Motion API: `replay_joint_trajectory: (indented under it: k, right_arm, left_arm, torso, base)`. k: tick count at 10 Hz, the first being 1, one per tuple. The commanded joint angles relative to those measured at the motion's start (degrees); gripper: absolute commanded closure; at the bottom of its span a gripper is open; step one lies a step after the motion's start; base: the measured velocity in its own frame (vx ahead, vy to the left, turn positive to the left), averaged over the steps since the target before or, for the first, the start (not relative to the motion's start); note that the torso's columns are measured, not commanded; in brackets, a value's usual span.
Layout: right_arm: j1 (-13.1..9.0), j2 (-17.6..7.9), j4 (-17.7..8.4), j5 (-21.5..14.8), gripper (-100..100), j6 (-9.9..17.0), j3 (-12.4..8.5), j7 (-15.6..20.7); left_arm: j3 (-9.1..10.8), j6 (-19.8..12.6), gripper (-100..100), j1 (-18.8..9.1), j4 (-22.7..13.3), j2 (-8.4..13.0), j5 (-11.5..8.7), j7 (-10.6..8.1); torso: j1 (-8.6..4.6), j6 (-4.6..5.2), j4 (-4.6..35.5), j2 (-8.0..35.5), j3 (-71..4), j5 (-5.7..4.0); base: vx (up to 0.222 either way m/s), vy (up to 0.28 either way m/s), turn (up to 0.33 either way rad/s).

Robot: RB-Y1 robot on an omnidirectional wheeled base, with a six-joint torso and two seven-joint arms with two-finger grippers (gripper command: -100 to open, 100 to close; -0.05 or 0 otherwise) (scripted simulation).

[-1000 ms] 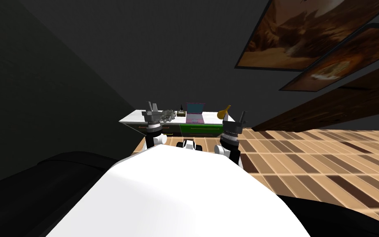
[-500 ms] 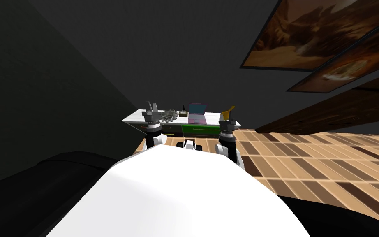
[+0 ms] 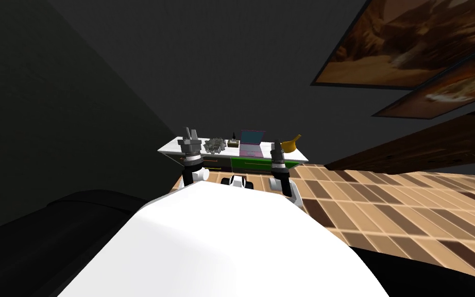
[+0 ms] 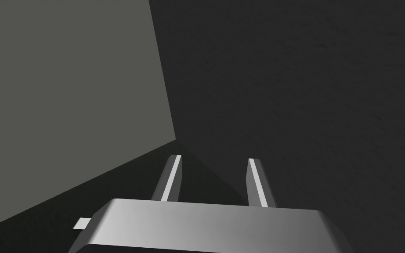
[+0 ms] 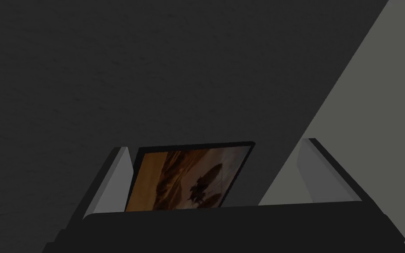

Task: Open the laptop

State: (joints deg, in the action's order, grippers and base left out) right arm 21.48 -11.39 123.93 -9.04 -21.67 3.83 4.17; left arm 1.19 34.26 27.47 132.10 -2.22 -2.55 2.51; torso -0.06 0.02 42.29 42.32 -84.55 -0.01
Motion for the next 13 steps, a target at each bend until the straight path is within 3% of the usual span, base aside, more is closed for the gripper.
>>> replay_joint_trajectory:
  k: [1, 3, 5, 6, 8, 9, 11, 12, 13]
  right_arm:
    - [-2.9, -0.6, -3.4, -4.1, -100, 2.1, 0.2, 4.2]
    - [-4.2, -0.8, -4.8, -6.1, -100, 3.3, 0.2, 6.4]
    - [-6.8, -1.4, -7.8, -9.9, -100, 5.7, 0.3, 10.0]
    - [-6.8, -1.4, -7.8, -10.2, -100, 5.7, 0.3, 10.6]
    - [-9.6, -2.1, -11.1, -14.1, -100, 8.3, 0.4, 14.2]
    - [-9.6, -2.1, -11.1, -14.4, -100, 8.3, 0.4, 14.8]
    - [-12.5, -2.9, -14.6, -18.2, -100, 10.9, 0.4, 18.3]
    - [-12.5, -2.9, -14.7, -18.7, -100, 10.9, 0.4, 19.1]
    - [-14.0, -3.4, -16.6, -20.8, -100, 12.3, 0.5, 21.3]
  left_arm:
    - [0.0, 0.0, 0, 0.0, 0.0, 0.0, 0.0, 0.0]
    - [0.0, 0.0, 0, 0.0, 0.0, 0.0, 0.0, 0.0]
    - [0.0, 0.0, 0, 0.0, 0.0, 0.0, 0.0, 0.0]
    - [0.0, 0.0, 0, 0.0, 0.0, 0.0, 0.0, 0.0]
    - [0.0, 0.0, 0, 0.0, 0.0, 0.0, 0.0, 0.0]
    - [0.0, 0.0, 0, 0.0, 0.0, 0.0, 0.0, 0.0]
    - [0.0, 0.0, 0, 0.0, 0.0, 0.0, 0.0, 0.0]
    - [0.0, 0.0, 0, 0.0, 0.0, 0.0, 0.0, 0.0]
    - [0.0, 0.0, 0, 0.0, 0.0, 0.0, 0.0, 0.0]
  torso:
    - [-0.02, -0.02, 0.0, 0.0, 0.0, -0.01]
    - [0.18, -0.02, 0.0, -0.1, 0.0, 0.05]
    - [-0.02, -0.02, 0.0, 0.0, 0.0, -0.01]
    - [0.03, -0.02, 0.0, 0.0, 0.0, 0.0]
    - [0.07, -0.02, 0.0, -0.1, 0.0, 0.01]
    - [0.12, -0.02, 0.0, -0.1, 0.0, 0.03]
    - [0.05, -0.02, 0.0, 0.0, 0.0, 0.01]
    - [0.12, -0.03, 0.0, 0.0, 0.0, 0.02]
    - [0.04, 0.01, 0.0, 0.0, 0.0, 0.02]
  base:
    - [0.019, 0.077, 0.082]
    - [0.029, 0.09, 0.05]
    - [0.028, 0.066, 0.068]
    - [0.032, 0.061, 0.028]
    - [0.043, 0.076, 0.064]
    - [0.026, 0.071, 0.031]
    - [0.026, 0.081, 0.07]
    - [0.034, 0.076, 0.029]
    - [0.032, 0.068, 0.051]
